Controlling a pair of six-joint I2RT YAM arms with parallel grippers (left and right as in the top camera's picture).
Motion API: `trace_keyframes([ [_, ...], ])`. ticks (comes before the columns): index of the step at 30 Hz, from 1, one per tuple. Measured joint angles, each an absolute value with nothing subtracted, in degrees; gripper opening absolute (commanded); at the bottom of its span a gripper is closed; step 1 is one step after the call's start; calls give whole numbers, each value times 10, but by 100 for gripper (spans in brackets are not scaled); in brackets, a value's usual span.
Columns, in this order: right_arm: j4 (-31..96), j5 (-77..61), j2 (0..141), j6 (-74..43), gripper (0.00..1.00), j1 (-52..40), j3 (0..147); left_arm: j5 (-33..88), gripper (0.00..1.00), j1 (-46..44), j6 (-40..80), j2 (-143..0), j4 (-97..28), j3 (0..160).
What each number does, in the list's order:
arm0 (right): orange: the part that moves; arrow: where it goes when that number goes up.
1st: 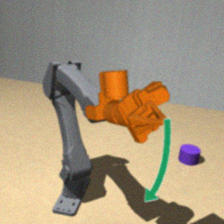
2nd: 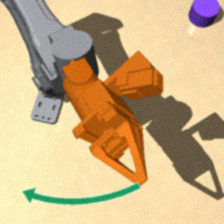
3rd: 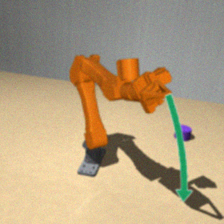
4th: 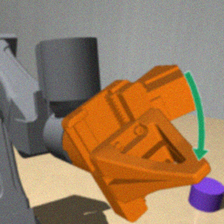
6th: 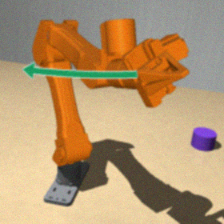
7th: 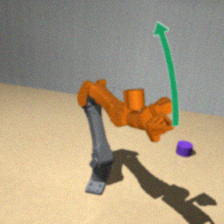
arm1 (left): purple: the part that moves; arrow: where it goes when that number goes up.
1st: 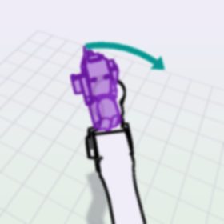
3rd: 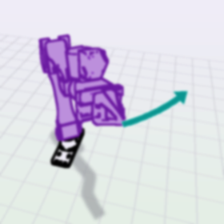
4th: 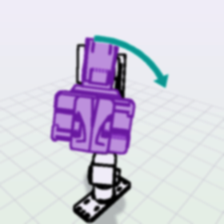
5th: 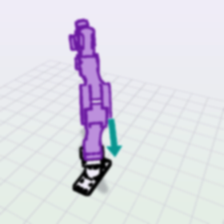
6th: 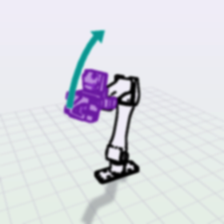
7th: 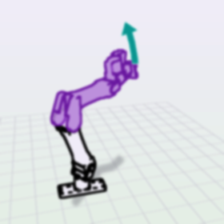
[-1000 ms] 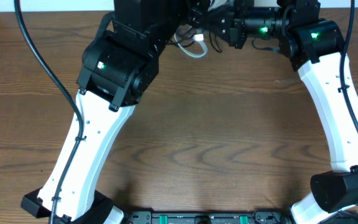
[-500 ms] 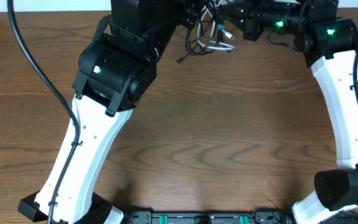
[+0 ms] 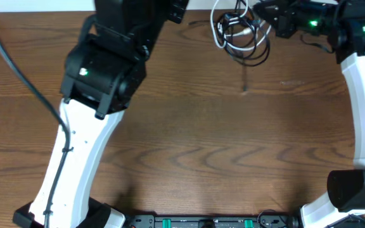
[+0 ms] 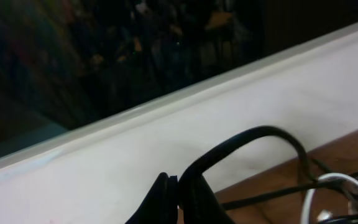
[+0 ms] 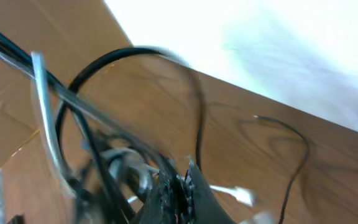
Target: Untangle cables
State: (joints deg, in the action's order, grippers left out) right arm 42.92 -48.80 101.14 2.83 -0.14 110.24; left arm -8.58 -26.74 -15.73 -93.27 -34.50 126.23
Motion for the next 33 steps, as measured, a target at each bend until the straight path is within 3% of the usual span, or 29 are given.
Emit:
trace_keyframes([
  [9, 476, -420, 1014, 41, 1, 110, 1102, -127, 8, -136, -156, -800, -336, 1280],
  [18, 499, -455, 1014, 64, 3, 82, 1102, -62, 7, -145, -152, -833, -386, 1284],
  [20, 499, -462, 1014, 66, 40, 67, 1102, -56, 7, -152, -149, -851, -391, 1283],
  [21, 499, -468, 1014, 68, 54, 55, 1102, -50, 8, -156, -146, -862, -391, 1283],
  [22, 499, -472, 1014, 68, 58, 45, 1102, -43, 8, -158, -143, -869, -392, 1282],
  [33, 526, -482, 1014, 91, 67, -98, 1102, 47, 7, -192, -91, -903, -350, 1282],
])
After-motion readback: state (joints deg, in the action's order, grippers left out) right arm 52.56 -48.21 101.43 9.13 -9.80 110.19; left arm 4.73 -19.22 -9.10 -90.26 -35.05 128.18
